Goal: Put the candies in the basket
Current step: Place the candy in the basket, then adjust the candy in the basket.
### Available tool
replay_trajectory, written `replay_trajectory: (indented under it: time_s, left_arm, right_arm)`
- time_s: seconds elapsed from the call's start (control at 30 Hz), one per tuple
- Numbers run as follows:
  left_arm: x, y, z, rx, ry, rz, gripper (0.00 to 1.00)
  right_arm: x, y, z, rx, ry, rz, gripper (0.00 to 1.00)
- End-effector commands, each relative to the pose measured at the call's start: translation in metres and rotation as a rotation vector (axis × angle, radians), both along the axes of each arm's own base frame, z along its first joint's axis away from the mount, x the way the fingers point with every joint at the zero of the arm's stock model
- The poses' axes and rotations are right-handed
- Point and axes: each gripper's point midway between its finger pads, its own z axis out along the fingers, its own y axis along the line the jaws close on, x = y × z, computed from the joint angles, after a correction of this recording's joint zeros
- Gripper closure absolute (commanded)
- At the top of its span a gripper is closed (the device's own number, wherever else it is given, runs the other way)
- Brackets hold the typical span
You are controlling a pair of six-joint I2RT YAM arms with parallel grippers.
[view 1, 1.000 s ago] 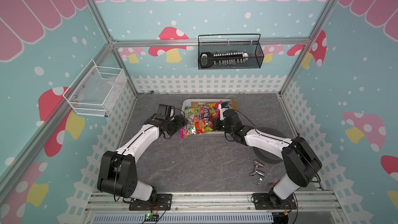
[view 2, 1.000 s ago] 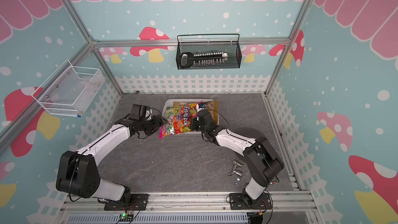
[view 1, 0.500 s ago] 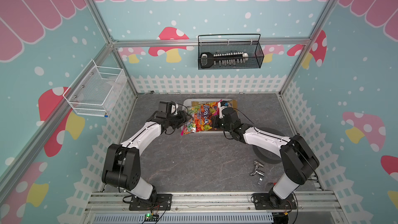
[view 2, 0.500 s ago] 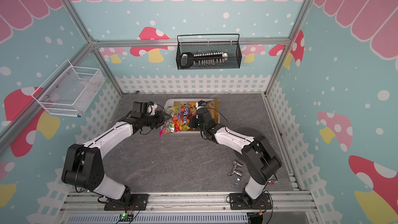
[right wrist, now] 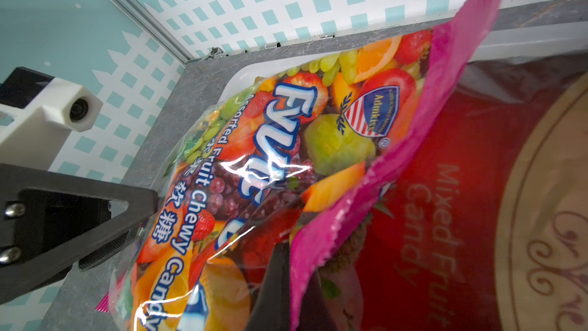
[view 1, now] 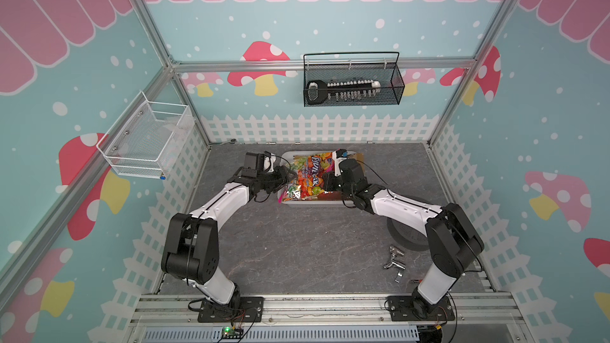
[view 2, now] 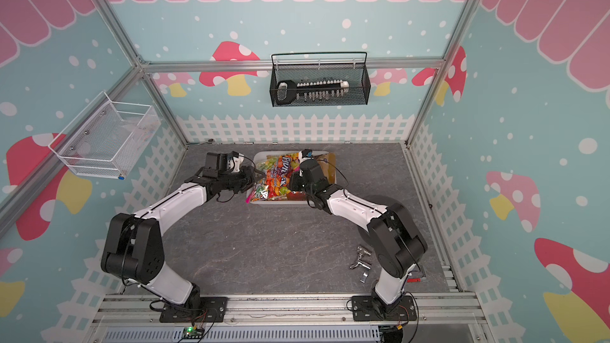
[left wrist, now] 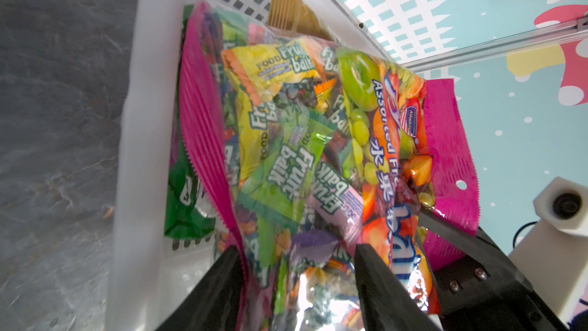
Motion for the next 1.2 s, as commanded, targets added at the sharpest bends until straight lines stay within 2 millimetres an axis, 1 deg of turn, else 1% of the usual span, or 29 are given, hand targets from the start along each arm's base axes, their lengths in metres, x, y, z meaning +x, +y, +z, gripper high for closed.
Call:
replay_trajectory:
  time_s: [0.0, 0.1, 0.13, 0.2, 0.23, 0.3, 0.37, 0.4, 0.47, 0.5, 0.57, 0.67, 0.77, 0.83, 0.9, 0.93, 1.0, 1.07, 1.13, 1.17]
  left_arm:
    - [0.025, -0.018, 0.037, -0.041, -0.179, -0.060, 0.40]
    - [0.032, -0.018, 0.041, -0.037, -0.198, -0.059, 0.40]
    - [0.032, -0.018, 0.042, -0.033, -0.202, -0.053, 0.40]
    - [0.031, -0.013, 0.043, -0.019, -0.202, -0.026, 0.39]
    - [0.030, -0.010, 0.043, -0.009, -0.201, -0.011, 0.37]
    - [0.025, -0.003, 0.047, 0.015, -0.208, 0.011, 0.30]
    - [0.020, 0.010, 0.053, 0.064, -0.221, 0.048, 0.15]
    - [0.018, 0.015, 0.057, 0.087, -0.236, 0.063, 0.14]
    - [0.014, 0.027, 0.066, 0.137, -0.281, 0.098, 0.13]
    - [0.014, 0.031, 0.067, 0.156, -0.293, 0.111, 0.12]
    - [0.012, 0.034, 0.071, 0.166, -0.308, 0.112, 0.12]
    - [0.011, 0.029, 0.068, 0.152, -0.303, 0.081, 0.12]
    - [0.008, 0.020, 0.057, 0.132, -0.278, 0.025, 0.11]
    - [0.005, 0.019, 0.048, 0.130, -0.257, 0.015, 0.11]
    - [0.003, 0.021, 0.038, 0.140, -0.239, 0.021, 0.12]
    - [0.002, 0.022, 0.034, 0.146, -0.231, 0.025, 0.11]
    - [0.000, 0.022, 0.026, 0.150, -0.221, 0.017, 0.12]
    - [0.000, 0.017, 0.021, 0.129, -0.209, -0.007, 0.12]
    - [0.000, 0.009, 0.020, 0.090, -0.200, -0.036, 0.13]
    - [0.000, 0.007, 0.020, 0.070, -0.193, -0.040, 0.12]
  right_arm:
    - [0.005, 0.004, 0.000, 0.006, -0.007, -0.004, 1.00]
    - [0.005, 0.003, -0.006, 0.007, 0.006, -0.002, 1.00]
    - [0.004, 0.003, -0.007, 0.012, 0.014, 0.006, 0.98]
    - [0.000, 0.004, -0.013, 0.017, 0.037, 0.024, 0.84]
    - [-0.002, 0.004, -0.015, 0.016, 0.046, 0.028, 0.80]
    - [-0.004, -0.004, -0.021, 0.005, 0.074, 0.002, 0.75]
    - [-0.006, -0.013, -0.019, -0.002, 0.078, -0.015, 0.72]
    - [-0.007, -0.016, -0.019, -0.007, 0.080, -0.019, 0.70]
    - [-0.008, -0.026, -0.013, -0.016, 0.071, -0.029, 0.69]
    - [-0.007, -0.030, -0.010, -0.020, 0.068, -0.034, 0.67]
    - [-0.005, -0.040, -0.004, -0.036, 0.064, -0.042, 0.63]
    - [-0.001, -0.053, 0.011, -0.046, 0.047, -0.048, 0.56]
    - [0.001, -0.057, 0.032, -0.063, 0.016, -0.015, 0.51]
    - [-0.002, -0.050, 0.049, -0.077, -0.014, 0.051, 0.48]
    - [-0.007, -0.039, 0.063, -0.083, -0.041, 0.146, 0.46]
    - [-0.012, -0.028, 0.068, -0.062, -0.042, 0.201, 0.46]
    - [-0.026, -0.004, 0.075, 0.035, -0.039, 0.332, 0.46]
    - [-0.043, 0.020, 0.080, 0.143, -0.032, 0.468, 0.48]
    - [-0.057, 0.039, 0.081, 0.223, -0.025, 0.569, 0.48]
    - [-0.060, 0.046, 0.079, 0.250, -0.016, 0.601, 0.48]
